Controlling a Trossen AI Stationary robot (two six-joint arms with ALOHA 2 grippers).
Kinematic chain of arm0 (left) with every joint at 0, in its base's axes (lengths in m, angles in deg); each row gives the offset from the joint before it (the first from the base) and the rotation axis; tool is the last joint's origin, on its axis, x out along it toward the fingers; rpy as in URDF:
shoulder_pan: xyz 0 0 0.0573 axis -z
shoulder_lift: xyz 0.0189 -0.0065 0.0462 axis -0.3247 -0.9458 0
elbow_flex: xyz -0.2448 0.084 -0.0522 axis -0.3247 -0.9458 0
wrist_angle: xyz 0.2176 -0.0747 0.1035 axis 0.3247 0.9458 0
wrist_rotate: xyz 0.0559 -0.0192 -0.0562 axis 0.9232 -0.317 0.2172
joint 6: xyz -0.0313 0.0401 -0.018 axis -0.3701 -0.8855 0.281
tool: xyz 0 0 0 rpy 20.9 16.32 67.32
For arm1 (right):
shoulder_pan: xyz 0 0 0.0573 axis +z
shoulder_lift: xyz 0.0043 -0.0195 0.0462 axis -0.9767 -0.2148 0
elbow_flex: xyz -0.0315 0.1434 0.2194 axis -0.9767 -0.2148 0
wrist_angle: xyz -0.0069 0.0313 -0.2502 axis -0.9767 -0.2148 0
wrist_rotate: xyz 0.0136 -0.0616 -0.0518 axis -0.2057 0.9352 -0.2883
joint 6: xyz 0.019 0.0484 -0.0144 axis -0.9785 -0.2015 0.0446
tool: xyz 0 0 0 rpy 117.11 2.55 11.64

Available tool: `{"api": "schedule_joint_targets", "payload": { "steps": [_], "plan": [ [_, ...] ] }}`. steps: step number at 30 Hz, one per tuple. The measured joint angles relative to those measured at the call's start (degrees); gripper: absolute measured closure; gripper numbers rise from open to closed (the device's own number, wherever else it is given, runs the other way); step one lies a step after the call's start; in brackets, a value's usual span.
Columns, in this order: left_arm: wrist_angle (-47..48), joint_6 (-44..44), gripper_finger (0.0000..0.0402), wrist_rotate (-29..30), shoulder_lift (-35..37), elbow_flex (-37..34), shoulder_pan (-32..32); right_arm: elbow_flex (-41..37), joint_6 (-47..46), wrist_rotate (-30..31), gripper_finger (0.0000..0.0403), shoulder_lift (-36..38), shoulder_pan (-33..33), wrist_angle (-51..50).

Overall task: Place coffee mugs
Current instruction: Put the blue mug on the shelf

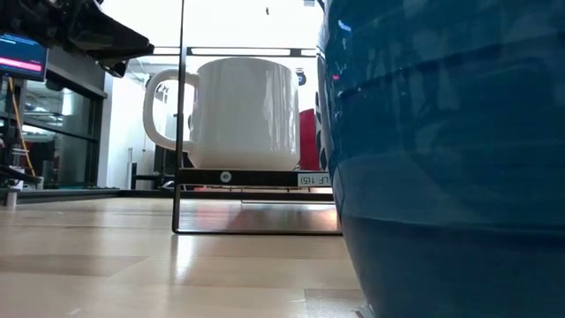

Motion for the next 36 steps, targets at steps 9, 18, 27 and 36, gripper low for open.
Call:
{"api": "schedule_joint_targets", "payload": {
  "steps": [9, 18, 27, 36],
  "plan": [
    [-0.02, 0.11, 0.0343, -0.02, -0.01, 0.00, 0.00, -0.25, -1.39, 1.24, 0.0238, -1.47, 1.09, -0.82],
    [-0.15, 0.11, 0.0343, -0.02, 0.02, 0.04, 0.02, -0.18, -1.03, 1.82, 0.0238, -1.23, 1.16, -0.76],
    [-0.09, 0.12, 0.0343, -0.02, 0.00, 0.04, 0.02, 2.59, 0.05, 0.83, 0.0238, -1.20, 1.77, -1.46],
    [-0.02, 0.09, 0.0343, -0.02, 0.02, 0.04, 0.02, 4.26, 4.81, 2.70, 0.0238, -1.09, 1.78, -1.29]
  ]
}}
